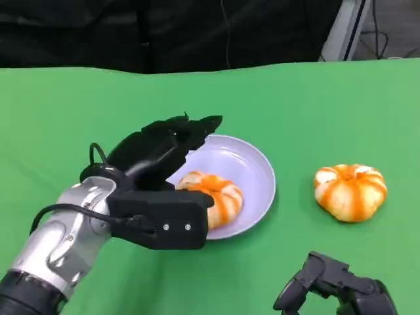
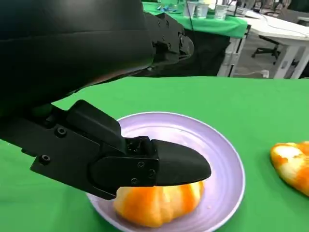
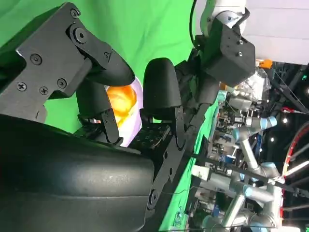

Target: Grasp the bread from the table and place it into the plate.

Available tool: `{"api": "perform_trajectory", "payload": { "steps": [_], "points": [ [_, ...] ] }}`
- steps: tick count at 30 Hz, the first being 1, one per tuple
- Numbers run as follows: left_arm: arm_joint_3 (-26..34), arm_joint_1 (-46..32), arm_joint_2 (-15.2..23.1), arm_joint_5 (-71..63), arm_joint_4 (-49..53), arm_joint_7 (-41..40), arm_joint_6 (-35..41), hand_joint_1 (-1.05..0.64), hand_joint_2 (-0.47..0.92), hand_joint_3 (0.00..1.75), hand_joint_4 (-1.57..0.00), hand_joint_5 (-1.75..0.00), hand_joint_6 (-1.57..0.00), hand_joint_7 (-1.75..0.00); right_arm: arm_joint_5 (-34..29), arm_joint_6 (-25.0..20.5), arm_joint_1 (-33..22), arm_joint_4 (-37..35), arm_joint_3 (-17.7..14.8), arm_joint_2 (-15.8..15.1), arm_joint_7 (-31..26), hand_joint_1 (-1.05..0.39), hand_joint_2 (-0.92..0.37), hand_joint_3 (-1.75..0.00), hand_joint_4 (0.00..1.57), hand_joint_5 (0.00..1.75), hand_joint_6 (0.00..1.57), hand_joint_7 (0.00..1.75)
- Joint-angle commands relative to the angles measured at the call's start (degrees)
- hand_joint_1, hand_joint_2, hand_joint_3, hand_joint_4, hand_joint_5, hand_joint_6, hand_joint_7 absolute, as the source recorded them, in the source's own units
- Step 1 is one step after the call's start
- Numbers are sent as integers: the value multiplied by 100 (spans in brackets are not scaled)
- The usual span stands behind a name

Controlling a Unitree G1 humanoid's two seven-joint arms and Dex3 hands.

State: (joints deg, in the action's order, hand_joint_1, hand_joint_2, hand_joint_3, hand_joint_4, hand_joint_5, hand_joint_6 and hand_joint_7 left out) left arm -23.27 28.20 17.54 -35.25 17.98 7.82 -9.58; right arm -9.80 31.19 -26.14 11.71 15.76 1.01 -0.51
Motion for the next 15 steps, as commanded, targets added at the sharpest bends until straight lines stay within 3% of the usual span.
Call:
{"api": "perform_trajectory", "payload": {
  "steps": [1,2,3,4,6,15],
  "points": [
    [61,-58,67,48,-69,75,41,-94,92,54,-2,-2,-1,-1,56,-15,-34,54,-21,-37,-14,-6,-29,-135,76,157,82,127],
    [82,-87,82,70,-123,94,46,-94,92,54,-2,-2,-1,-1,52,-17,-34,55,-22,-38,-15,-6,-29,-135,76,157,82,127],
    [686,-861,386,827,-961,307,-152,-94,92,54,-2,-2,-1,0,55,-16,-40,61,-18,-33,-18,-6,-29,-136,76,157,82,127],
    [1214,-1552,593,1531,-1649,483,-355,-78,92,44,-21,-12,-18,-8,52,-5,-52,69,-15,-35,-22,-7,-29,-135,76,157,82,128],
    [1827,-2371,769,2388,-2469,721,-517,-67,92,35,-33,-19,-31,-12,39,12,-74,86,-17,-41,-29,-7,-29,-135,76,158,82,128],
    [2046,-2676,740,2741,-2890,983,-305,-63,92,32,-39,-24,-38,-12,24,16,-82,96,-21,-49,-39,-7,-31,-133,76,158,81,128]
  ]
}}
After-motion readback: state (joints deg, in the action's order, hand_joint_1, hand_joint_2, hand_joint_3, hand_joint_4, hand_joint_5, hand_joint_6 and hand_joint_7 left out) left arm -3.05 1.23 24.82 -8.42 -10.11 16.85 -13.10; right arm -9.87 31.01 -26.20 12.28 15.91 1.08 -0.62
